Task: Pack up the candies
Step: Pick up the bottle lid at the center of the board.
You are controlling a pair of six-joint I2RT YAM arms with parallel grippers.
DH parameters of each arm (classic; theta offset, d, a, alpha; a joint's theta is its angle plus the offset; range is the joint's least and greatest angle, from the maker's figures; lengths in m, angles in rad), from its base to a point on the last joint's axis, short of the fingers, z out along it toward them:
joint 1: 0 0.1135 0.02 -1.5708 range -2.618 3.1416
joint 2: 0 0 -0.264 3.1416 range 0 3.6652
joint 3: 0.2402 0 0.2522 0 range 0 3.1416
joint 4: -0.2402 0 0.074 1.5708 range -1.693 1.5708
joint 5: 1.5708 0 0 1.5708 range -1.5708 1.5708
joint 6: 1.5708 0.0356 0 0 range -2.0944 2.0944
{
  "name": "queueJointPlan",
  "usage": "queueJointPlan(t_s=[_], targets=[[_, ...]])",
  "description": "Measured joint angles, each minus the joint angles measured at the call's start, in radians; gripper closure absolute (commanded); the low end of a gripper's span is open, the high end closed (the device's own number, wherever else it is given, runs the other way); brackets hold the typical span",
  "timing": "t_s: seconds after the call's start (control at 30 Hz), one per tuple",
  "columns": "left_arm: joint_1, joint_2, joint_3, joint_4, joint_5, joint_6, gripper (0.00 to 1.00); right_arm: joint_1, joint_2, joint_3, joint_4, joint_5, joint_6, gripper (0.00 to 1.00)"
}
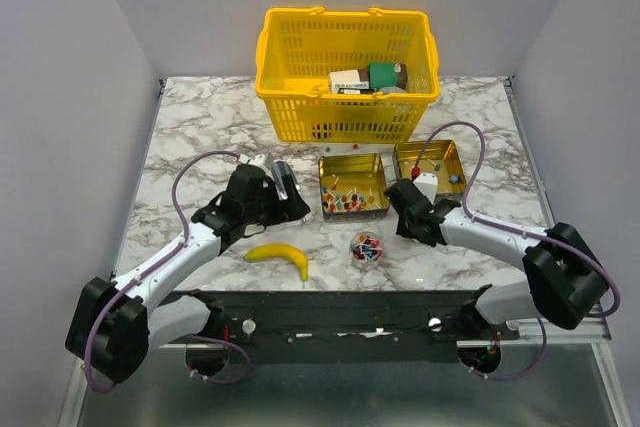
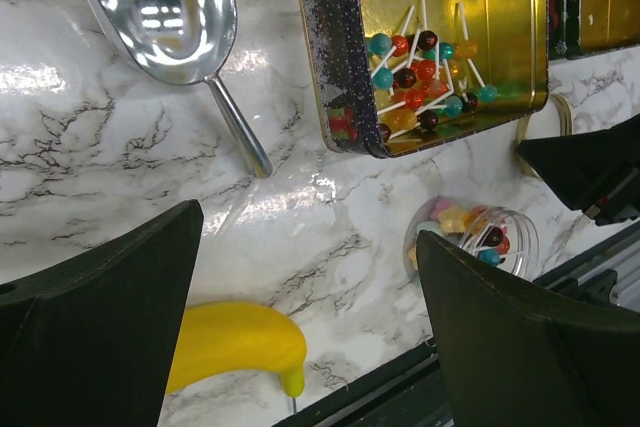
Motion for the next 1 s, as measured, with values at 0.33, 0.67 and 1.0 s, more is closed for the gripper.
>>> queueJointPlan(t_s=[0.33, 0.67, 1.0], targets=[[-0.013, 0.012, -0.010, 0.027, -0.026, -0.003, 0.01, -0.012, 0.054, 0.017, 0.029, -0.065, 0.013, 0.99], [-0.013, 0.001, -0.010, 0.025, -0.089, -0.001, 0.01, -0.013, -0.266, 0.000, 0.016, -0.195, -0.007, 0.99], [-0.026, 0.007, -0.009, 0.159, -0.013, 0.037, 0.01, -0.013, -0.668, 0.126, -0.061, -0.513, -0.108, 0.99]])
